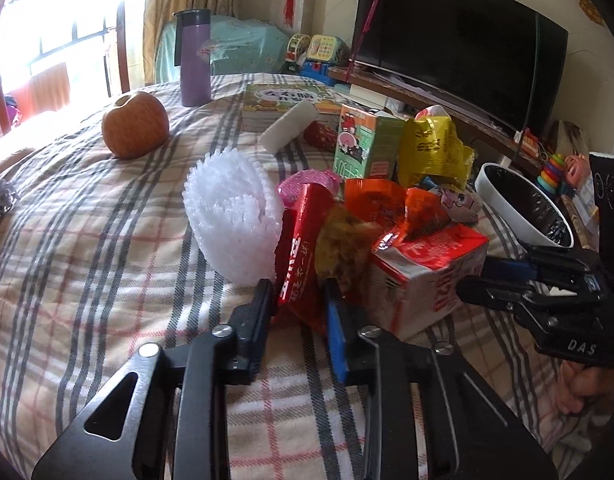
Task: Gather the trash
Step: 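Grasp the red snack bag with the left gripper while the right grasps the red-and-white milk carton, then carry the red bag and the milk carton over the black trash bin with both grippers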
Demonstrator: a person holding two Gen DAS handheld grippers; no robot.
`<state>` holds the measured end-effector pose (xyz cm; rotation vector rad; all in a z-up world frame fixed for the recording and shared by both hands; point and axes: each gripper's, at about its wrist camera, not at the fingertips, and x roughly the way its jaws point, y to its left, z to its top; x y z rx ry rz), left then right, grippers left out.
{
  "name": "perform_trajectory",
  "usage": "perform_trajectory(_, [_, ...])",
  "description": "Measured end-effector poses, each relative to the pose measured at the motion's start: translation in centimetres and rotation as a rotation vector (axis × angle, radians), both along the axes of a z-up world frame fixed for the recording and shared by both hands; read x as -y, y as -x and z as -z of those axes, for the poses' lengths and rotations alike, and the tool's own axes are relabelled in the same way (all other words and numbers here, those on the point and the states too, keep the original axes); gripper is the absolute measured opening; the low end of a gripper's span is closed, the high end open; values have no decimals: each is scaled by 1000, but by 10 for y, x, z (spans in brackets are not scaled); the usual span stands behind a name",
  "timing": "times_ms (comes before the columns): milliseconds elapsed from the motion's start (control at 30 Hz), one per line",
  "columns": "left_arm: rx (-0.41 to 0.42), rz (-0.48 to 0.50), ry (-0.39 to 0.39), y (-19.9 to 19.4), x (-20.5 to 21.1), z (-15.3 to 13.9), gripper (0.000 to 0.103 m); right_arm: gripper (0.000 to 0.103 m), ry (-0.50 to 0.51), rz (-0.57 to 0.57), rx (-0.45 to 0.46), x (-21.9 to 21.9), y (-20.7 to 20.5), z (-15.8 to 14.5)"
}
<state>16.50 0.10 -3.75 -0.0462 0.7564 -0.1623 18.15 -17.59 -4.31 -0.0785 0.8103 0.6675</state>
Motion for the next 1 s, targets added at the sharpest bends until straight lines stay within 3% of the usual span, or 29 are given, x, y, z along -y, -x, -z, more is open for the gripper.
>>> perform_trajectory(100, [0,-1,23,4,-5,-2,17,21,1,-35,-4,-2,13,1])
perform_trajectory(233, [8,-8,37,14,-13,-4,14,27,-41,-43,-17,6,18,1])
perform_trajectory(333, [13,-12,33,22,-17,-4,13,63,-30,-41,-8,5,9,0])
perform_trajectory(400, [13,-15,31,25,-19,-5,13,69,-37,-57,3,2,0,-2])
perform_trajectory(600, [17,-17,36,32,-18,-7,12,68,-20,-151,-13,-19,-17,-3])
perform_trajectory(633, [21,-15,34,33,-16,-8,12,62,-20,-162,-19,-21,-16,-2])
perform_trajectory(667, [25,-13,30,34,-15,-10,11,45,-14,-162,-16,-22,-14,-1])
perform_trajectory(800, [39,6,25,36,-7,-16,10,38,-5,-114,6,-14,2,1])
perform_trajectory(1000, [47,58,27,36,15,-21,9,34,-45,64,22,32,23,-5])
